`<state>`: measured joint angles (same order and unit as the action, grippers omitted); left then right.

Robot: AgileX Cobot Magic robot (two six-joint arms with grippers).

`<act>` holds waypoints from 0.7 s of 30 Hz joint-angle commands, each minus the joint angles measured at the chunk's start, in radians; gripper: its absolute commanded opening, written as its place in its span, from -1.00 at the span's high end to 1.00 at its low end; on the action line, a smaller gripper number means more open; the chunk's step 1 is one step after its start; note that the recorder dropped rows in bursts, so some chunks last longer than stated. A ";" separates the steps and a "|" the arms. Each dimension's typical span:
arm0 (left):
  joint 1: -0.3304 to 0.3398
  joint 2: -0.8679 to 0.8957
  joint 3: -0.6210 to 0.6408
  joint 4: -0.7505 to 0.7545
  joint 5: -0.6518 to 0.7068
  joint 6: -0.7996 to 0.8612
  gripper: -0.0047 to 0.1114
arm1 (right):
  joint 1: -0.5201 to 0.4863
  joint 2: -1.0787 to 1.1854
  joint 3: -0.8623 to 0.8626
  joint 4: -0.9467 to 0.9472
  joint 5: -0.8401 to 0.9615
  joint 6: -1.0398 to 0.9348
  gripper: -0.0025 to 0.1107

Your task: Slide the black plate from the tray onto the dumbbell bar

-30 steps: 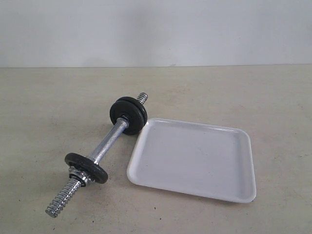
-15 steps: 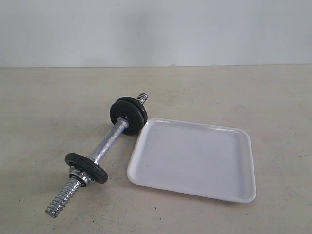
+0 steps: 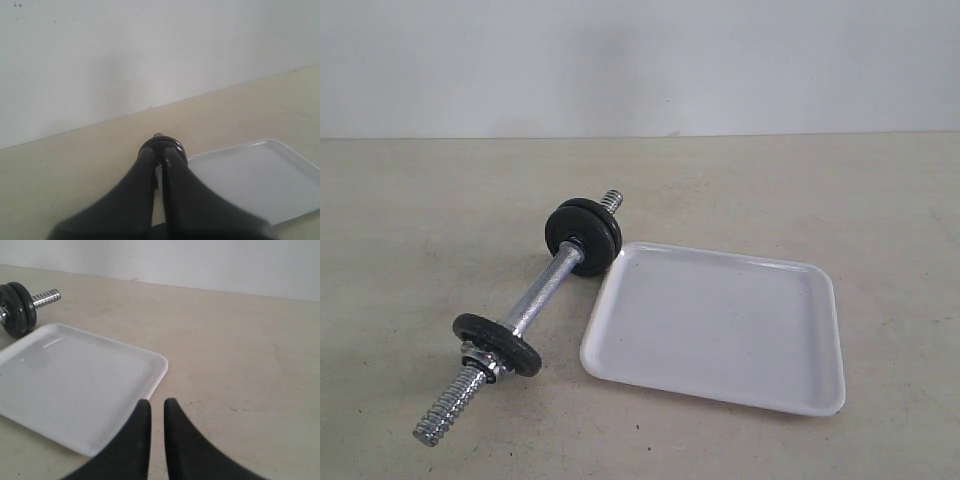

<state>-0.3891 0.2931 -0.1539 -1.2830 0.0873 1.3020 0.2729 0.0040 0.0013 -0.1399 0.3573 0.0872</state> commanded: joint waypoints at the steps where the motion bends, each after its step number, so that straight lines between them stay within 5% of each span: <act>1: 0.000 -0.007 0.005 -0.011 -0.011 -0.008 0.84 | -0.117 -0.004 -0.001 0.005 -0.005 -0.009 0.81; 21: 0.014 -0.029 0.005 -0.011 -0.008 -0.008 0.84 | -0.173 -0.004 -0.001 0.004 -0.005 -0.007 0.81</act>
<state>-0.3852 0.2902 -0.1539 -1.2830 0.0873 1.3020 0.1053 0.0040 0.0013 -0.1356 0.3573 0.0872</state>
